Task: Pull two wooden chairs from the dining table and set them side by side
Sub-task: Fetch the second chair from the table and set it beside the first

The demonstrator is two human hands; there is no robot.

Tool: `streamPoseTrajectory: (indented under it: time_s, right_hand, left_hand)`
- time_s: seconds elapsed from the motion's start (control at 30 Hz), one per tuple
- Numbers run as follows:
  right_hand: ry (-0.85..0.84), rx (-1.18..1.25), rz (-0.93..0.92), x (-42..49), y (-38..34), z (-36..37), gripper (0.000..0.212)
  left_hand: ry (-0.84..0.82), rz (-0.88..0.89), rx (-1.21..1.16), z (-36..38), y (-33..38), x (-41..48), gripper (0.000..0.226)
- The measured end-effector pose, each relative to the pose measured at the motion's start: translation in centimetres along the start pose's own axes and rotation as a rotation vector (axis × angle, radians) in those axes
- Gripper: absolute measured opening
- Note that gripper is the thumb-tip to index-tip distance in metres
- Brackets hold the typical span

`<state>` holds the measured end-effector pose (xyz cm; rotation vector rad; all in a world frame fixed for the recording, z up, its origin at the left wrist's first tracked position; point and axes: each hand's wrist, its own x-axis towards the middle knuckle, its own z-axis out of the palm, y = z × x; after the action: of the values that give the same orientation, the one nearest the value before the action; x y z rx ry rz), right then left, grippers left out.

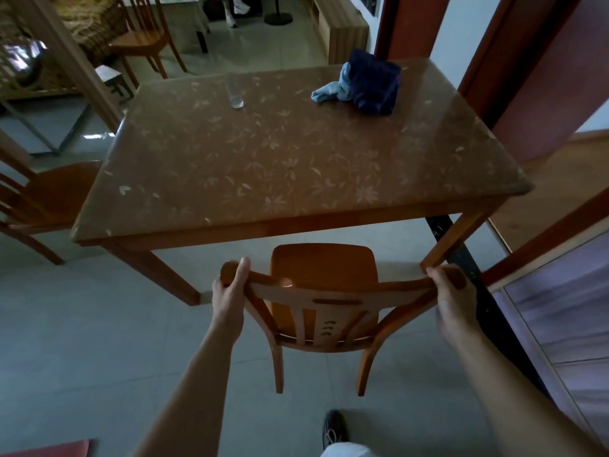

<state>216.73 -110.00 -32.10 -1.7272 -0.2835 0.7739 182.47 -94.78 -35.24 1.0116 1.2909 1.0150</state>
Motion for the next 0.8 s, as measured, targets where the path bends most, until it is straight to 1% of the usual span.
streamPoseTrajectory:
  time_s: [0.03, 0.1, 0.2, 0.27, 0.37, 0.53, 0.63, 0.8]
  right_hand:
    - [0.007, 0.014, 0.004, 0.3, -0.3, 0.1, 0.024]
    - [0.007, 0.039, -0.010, 0.2, -0.7, 0.2, 0.016]
    - [-0.034, 0.079, -0.026, -0.8, -2.1, 0.9, 0.006]
    - [-0.044, 0.077, -0.053, -1.6, -3.1, 1.6, 0.015]
    - [-0.085, 0.091, -0.073, -3.3, -4.3, 3.1, 0.016]
    - [-0.086, 0.113, -0.072, -8.4, -4.6, 5.5, 0.023]
    - [-0.109, 0.093, -0.075, -12.6, -4.3, 7.4, 0.032]
    - [-0.147, 0.083, -0.078, -21.0, -3.8, 11.9, 0.028]
  left_hand:
    - [0.027, -0.008, -0.028, 0.4, 0.2, 0.3, 0.033]
    - [0.076, -0.003, -0.089, 0.4, 0.3, 0.4, 0.023]
    - [0.085, 0.029, -0.168, -1.3, 0.8, -0.2, 0.019]
    - [0.128, 0.044, -0.206, -2.8, 1.6, -1.0, 0.018]
    - [0.150, 0.052, -0.240, -5.1, 2.8, -2.3, 0.020]
    - [0.193, 0.046, -0.230, -10.1, 4.4, -4.9, 0.019]
    - [0.203, 0.037, -0.248, -14.1, 5.0, -6.3, 0.019]
    - [0.239, 0.072, -0.268, -23.0, 6.9, -9.8, 0.018]
